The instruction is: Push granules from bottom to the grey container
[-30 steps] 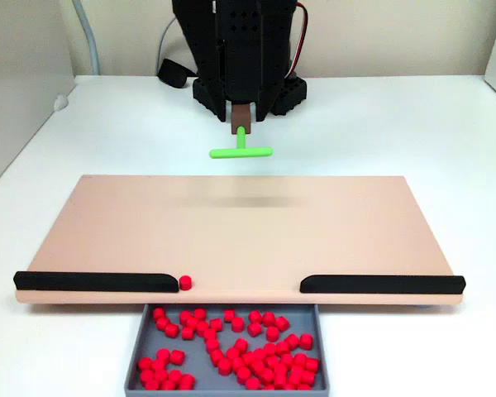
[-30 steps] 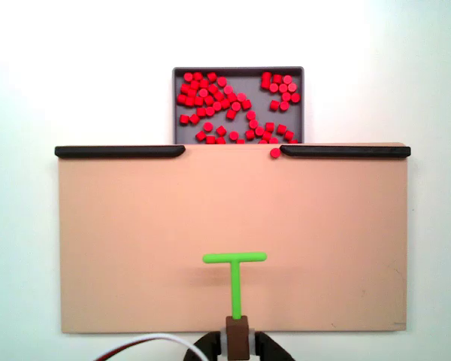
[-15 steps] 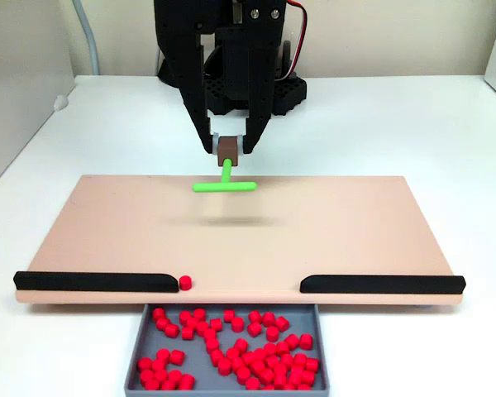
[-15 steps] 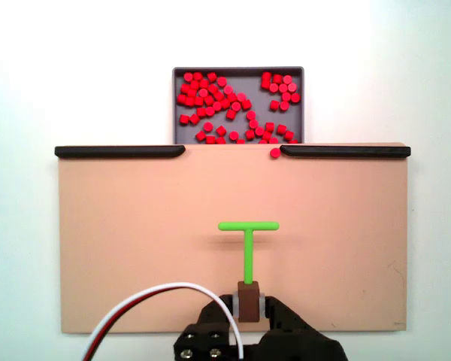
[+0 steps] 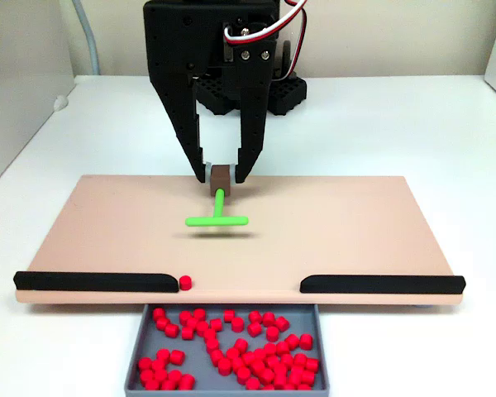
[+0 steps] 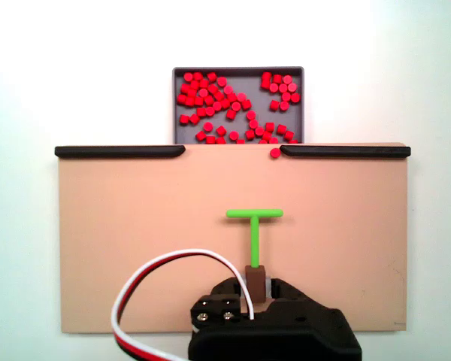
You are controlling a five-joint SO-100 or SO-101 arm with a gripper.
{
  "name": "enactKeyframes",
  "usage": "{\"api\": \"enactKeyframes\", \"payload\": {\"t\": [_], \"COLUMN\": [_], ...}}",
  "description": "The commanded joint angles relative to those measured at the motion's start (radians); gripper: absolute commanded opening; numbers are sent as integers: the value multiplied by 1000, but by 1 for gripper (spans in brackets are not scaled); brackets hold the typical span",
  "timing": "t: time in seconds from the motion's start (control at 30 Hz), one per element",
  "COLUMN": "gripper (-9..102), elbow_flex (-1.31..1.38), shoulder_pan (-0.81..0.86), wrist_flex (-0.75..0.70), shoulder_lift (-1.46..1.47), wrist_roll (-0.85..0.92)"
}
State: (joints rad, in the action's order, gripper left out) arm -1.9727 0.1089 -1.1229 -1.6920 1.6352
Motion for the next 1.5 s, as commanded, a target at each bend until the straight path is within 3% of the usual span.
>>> {"api": "enactKeyframes", "payload": {"t": [0.0, 1.47], "gripper": [0, 0], "elbow_flex": [-2, 15], "shoulder_pan": [8, 3], "wrist_flex": [26, 104], "shoulder_lift": [8, 123], "wrist_roll": [8, 31]}}
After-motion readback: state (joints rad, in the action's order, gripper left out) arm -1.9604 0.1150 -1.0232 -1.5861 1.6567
